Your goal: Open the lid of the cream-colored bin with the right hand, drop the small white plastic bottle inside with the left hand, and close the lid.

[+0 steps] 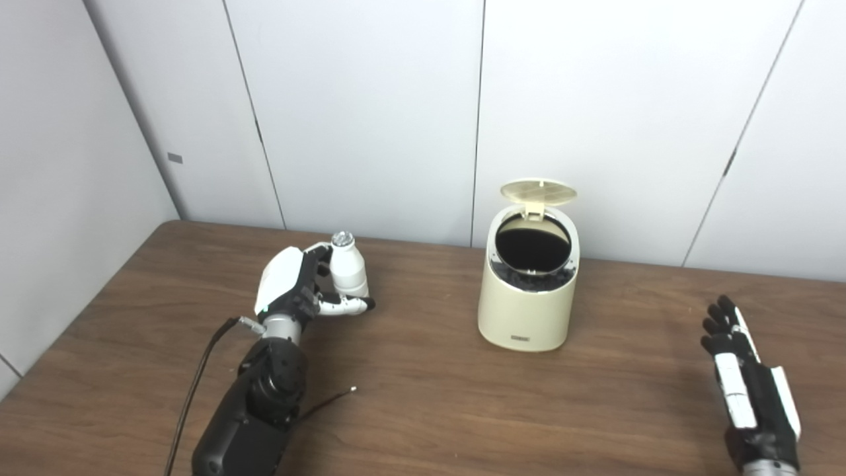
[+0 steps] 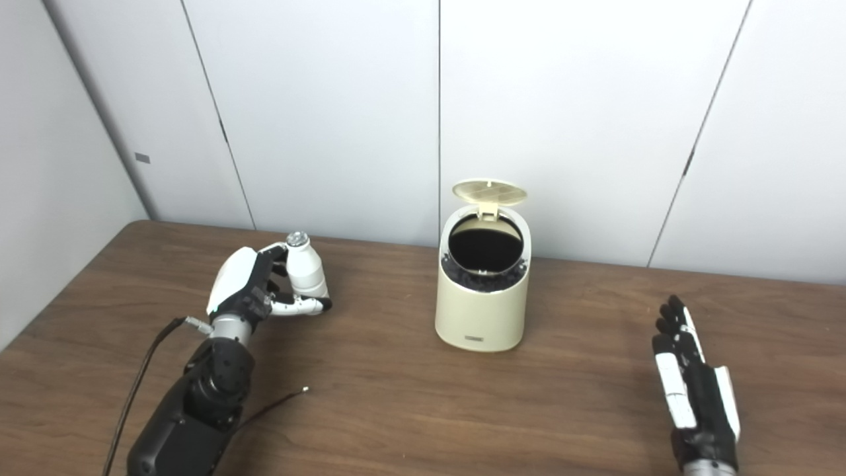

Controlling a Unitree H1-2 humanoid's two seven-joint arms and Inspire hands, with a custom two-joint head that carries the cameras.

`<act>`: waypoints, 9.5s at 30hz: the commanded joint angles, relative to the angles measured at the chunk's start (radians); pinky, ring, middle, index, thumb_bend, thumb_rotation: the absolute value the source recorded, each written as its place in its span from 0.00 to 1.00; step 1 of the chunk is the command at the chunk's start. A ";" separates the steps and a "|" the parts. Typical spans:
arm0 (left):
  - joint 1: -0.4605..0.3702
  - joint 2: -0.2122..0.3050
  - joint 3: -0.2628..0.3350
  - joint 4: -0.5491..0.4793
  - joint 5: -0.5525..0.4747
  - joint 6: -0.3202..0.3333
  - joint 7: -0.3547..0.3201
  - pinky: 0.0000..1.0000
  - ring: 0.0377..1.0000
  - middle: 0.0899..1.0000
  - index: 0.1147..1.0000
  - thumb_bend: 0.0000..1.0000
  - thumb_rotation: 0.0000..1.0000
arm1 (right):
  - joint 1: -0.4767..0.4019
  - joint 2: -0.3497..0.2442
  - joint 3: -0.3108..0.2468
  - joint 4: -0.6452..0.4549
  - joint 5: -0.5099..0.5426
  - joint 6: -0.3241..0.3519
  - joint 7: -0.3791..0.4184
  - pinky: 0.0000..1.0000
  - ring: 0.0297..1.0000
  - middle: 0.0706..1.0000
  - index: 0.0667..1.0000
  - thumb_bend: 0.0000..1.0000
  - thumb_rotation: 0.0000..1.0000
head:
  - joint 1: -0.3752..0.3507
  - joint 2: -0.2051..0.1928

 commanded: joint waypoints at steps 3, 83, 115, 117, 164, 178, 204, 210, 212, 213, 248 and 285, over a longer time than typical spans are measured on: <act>-0.048 0.004 0.008 -0.020 0.004 -0.040 0.035 0.56 0.70 0.72 0.71 0.84 0.13 | 0.042 0.023 0.006 0.049 0.020 -0.012 0.003 0.94 0.95 0.96 0.96 0.60 0.88 | 0.001 0.001; -0.135 -0.223 -0.125 -0.293 0.069 -0.241 0.050 0.35 0.42 0.49 0.42 0.47 0.00 | 0.035 0.060 0.009 0.025 0.057 0.038 -0.012 0.95 0.97 0.94 0.94 0.62 0.87 | -0.115 0.023; -0.319 -0.312 -0.173 0.243 0.135 -0.595 0.341 0.34 0.37 0.42 0.46 0.47 0.00 | 0.031 0.074 0.011 0.045 0.027 0.019 -0.032 0.92 0.95 0.92 0.92 0.59 0.86 | -0.143 0.020; -0.333 -0.306 -0.183 0.288 0.151 -0.619 0.371 0.34 0.38 0.42 0.46 0.47 0.00 | 0.033 0.078 0.011 0.039 0.030 0.024 -0.032 0.92 0.95 0.92 0.92 0.59 0.87 | -0.145 0.020; -0.338 -0.258 -0.241 0.331 0.224 -0.557 0.392 0.53 0.57 0.56 0.43 0.52 0.05 | 0.030 0.072 0.006 0.038 0.041 0.016 -0.029 0.91 0.94 0.89 0.92 0.62 0.88 | -0.135 0.025; -0.331 -0.251 -0.237 0.318 0.207 -0.537 0.354 0.52 0.56 0.58 0.43 0.52 0.06 | 0.029 0.072 0.004 0.042 0.034 0.008 -0.037 0.90 0.93 0.88 0.90 0.63 0.90 | -0.135 0.026; -0.330 -0.251 -0.236 0.316 0.202 -0.529 0.342 0.56 0.61 0.64 0.64 0.89 0.03 | 0.029 0.078 -0.002 0.035 0.050 0.009 -0.039 0.89 0.92 0.88 0.90 0.63 0.89 | -0.137 0.030; -0.331 -0.251 -0.236 0.323 0.200 -0.563 0.366 0.51 0.56 0.58 0.57 0.85 0.00 | 0.027 0.079 -0.006 0.037 0.058 0.015 -0.037 0.90 0.92 0.87 0.90 0.61 0.89 | -0.137 0.030; -0.326 -0.254 -0.228 0.321 0.172 -0.590 0.361 0.45 0.49 0.50 0.46 0.61 0.01 | 0.027 0.076 -0.006 0.039 0.057 0.012 -0.036 0.90 0.92 0.87 0.90 0.62 0.89 | -0.137 0.030; -0.324 -0.255 -0.225 0.318 0.166 -0.596 0.361 0.43 0.44 0.47 0.44 0.55 0.00 | 0.027 0.075 -0.005 0.041 0.053 0.010 -0.038 0.90 0.92 0.88 0.90 0.62 0.89 | -0.137 0.031; -0.146 -0.213 -0.006 -0.133 -0.040 -0.534 0.215 0.31 0.39 0.46 0.44 0.47 0.00 | 0.024 0.065 -0.015 0.048 0.065 0.010 -0.035 0.90 0.92 0.87 0.89 0.62 0.88 | -0.129 0.038; 0.235 -0.205 0.138 -0.190 -0.601 -0.317 -0.181 1.00 1.00 1.00 1.00 0.53 1.00 | 0.038 0.058 -0.024 -0.002 0.135 0.014 0.006 0.94 0.93 0.89 0.88 0.61 0.83 | -0.165 0.057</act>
